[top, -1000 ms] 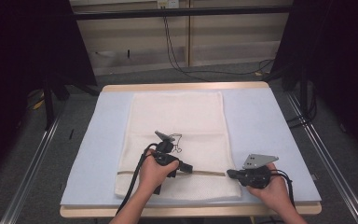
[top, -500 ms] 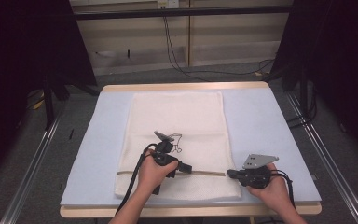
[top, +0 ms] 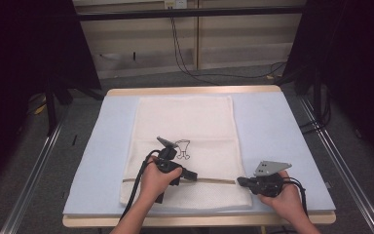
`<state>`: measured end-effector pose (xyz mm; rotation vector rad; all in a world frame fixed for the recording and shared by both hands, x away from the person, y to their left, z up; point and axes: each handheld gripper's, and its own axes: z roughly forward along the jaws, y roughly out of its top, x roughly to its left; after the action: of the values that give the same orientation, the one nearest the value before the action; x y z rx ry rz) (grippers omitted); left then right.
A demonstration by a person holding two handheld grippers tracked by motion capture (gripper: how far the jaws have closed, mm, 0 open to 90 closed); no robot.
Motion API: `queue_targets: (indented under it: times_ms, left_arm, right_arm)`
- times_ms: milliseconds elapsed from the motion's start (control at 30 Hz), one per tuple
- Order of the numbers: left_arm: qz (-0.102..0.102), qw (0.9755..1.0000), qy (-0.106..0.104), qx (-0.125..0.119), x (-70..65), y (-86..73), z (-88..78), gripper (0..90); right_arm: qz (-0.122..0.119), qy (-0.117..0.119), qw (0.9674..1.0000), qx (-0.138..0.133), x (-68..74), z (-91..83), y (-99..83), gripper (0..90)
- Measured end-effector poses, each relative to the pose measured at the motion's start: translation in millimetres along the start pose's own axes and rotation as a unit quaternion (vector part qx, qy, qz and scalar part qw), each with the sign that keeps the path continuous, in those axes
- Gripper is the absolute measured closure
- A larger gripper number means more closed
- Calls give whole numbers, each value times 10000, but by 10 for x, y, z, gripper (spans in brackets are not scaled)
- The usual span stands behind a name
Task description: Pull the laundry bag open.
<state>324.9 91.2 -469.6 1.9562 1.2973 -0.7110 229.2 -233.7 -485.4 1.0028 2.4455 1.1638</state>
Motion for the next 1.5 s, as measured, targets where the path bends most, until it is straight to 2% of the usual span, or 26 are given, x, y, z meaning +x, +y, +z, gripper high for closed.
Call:
queue_targets:
  times_ms: [467,667,733,767,833,867,1133,1200,1233,1500]
  left_arm:
    - [-201,9997,-22,-152,195,-92,-247,875]
    - [-126,9996,35,-245,278,-137,-379,875]
    - [-164,9995,5,-253,314,-157,-432,875]
    - [-112,9997,16,-222,342,-166,-469,875]
    - [-116,9996,-27,-238,380,-185,-516,875]
    - [-180,9995,-42,-252,396,-201,-541,875]
    - [-258,9992,0,-321,456,-247,-670,875]
    - [-229,9991,73,-340,473,-260,-718,875]
    - [-263,9990,37,-353,477,-267,-732,875]
    - [-265,9984,222,-445,603,-338,-934,875]
  right_arm:
    - [-28,11,10000,26,2,2,9,900]
    - [-7,9,10000,24,4,1,7,900]
    - [-1,8,10000,16,3,1,5,900]
    - [-3,-4,10000,11,1,2,4,900]
    - [18,-11,10000,21,2,0,5,900]
    - [17,-9,10000,18,1,0,5,900]
    - [4,1,10000,18,2,2,6,900]
    - [12,0,10000,16,2,2,5,900]
    - [13,-12,10000,23,2,1,6,900]
    - [7,15,10000,22,3,1,7,900]
